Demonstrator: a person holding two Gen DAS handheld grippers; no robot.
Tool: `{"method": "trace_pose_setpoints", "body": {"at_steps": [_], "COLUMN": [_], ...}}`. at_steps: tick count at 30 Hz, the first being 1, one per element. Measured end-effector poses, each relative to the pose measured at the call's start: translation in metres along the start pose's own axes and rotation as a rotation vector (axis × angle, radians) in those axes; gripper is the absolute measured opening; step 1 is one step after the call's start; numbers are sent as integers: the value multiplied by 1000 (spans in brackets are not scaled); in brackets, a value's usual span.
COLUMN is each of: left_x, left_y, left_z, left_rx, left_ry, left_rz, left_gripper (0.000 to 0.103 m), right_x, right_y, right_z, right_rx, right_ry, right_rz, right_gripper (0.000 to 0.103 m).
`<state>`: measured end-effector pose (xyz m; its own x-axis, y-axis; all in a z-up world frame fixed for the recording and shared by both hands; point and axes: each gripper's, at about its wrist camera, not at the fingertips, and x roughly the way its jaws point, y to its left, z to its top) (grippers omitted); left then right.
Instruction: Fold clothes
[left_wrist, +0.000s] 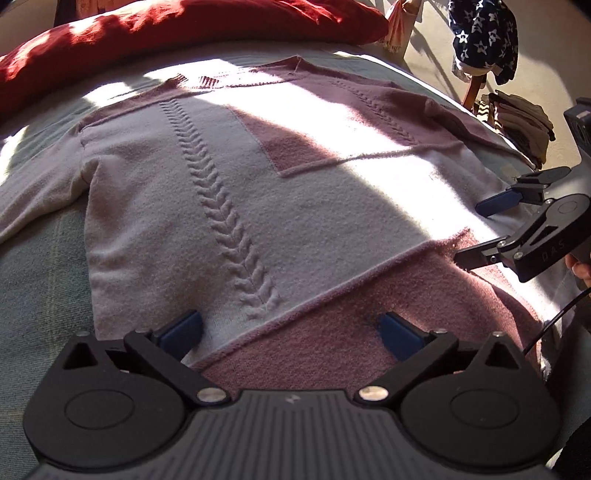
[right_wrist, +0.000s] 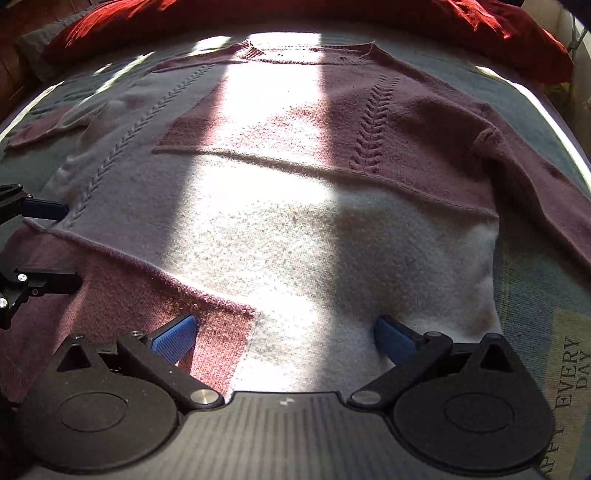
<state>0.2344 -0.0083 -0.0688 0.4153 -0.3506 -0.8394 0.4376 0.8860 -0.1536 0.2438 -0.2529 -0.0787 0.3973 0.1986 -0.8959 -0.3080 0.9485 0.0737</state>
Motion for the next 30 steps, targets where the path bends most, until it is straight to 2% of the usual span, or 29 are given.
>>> {"method": "trace_pose_setpoints", "body": {"at_steps": [6, 8, 9, 11, 15, 17, 19, 21, 24, 28, 30], "left_x": [-14, -19, -21, -22, -7, 5, 21, 34, 44, 42, 41], "left_y": [2, 3, 4, 7, 14, 16, 18, 19, 18, 5, 2], "left_z": [4, 5, 10, 26, 67, 83, 93, 94, 76, 55, 56], "left_rx": [-57, -76, -77, -69, -77, -94, -121, -137, -163, -114, -133], "left_ry": [117, 156, 151, 102, 23, 4, 6, 31, 76, 94, 118], "left_rz": [-2, -3, -4, -4, 11, 2, -9, -3, 21, 75, 88], "left_gripper": [102, 102, 102, 102, 102, 102, 102, 102, 102, 102, 102], "right_x": [-5, -8, -9, -15, -23, -22, -12, -2, 9, 2, -2], "right_y": [2, 2, 2, 1, -4, -11, -20, -30, -37, -31, -30], "right_z": [6, 14, 19, 29, 54, 68, 72, 76, 55, 30, 23], "right_rx": [24, 68, 91, 156, 206, 210, 242, 275, 342, 285, 267], "right_ry": [137, 181, 203, 183, 76, 18, 9, 4, 52, 37, 36], "right_rz": [-23, -27, -28, 1, 6, -18, -11, -1, -1, 10, 13], "right_gripper": [103, 103, 103, 103, 103, 103, 103, 103, 103, 103, 103]}}
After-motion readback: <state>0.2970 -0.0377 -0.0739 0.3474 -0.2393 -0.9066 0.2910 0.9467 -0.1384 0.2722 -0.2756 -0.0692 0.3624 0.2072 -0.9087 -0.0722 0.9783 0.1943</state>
